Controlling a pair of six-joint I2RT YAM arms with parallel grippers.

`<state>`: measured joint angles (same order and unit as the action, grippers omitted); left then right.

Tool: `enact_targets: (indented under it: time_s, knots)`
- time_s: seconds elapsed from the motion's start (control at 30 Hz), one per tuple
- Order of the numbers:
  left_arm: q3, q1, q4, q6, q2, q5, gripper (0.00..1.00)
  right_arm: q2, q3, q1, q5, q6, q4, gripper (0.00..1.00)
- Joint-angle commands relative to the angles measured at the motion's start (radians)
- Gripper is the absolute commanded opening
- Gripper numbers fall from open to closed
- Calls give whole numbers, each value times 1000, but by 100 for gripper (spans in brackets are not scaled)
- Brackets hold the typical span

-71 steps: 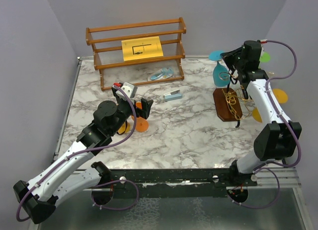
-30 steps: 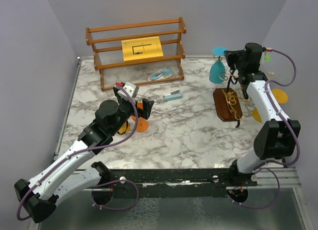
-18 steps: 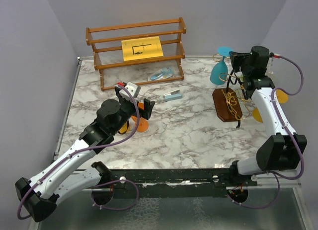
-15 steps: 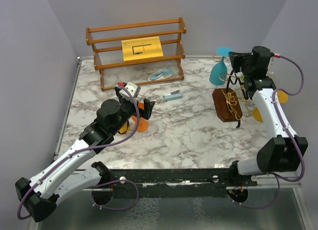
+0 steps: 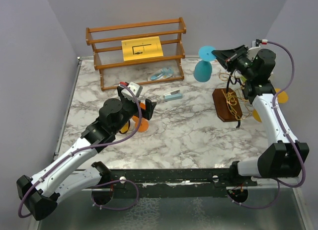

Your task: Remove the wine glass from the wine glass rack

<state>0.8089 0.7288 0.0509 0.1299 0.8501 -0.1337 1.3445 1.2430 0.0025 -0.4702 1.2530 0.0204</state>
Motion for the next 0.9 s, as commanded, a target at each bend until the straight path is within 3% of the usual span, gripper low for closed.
enact_targets:
  time_s: [0.0, 0.17, 0.4, 0.63, 0.87]
  knots:
    - [-5, 4, -25, 24, 9, 31, 99, 36, -9, 4, -427, 31, 302, 1]
    - [-8, 4, -35, 85, 16, 19, 99, -33, -111, 13, -538, 167, 564, 1]
    - [-46, 4, -107, 400, -13, 101, 99, -204, -210, 13, -494, 244, 546, 1]
    - [-115, 4, -326, 755, -58, 214, 99, -237, -242, 63, -479, 463, 681, 1]
    - [-215, 4, -654, 1016, -46, 299, 99, -177, -239, 167, -470, 721, 977, 1]
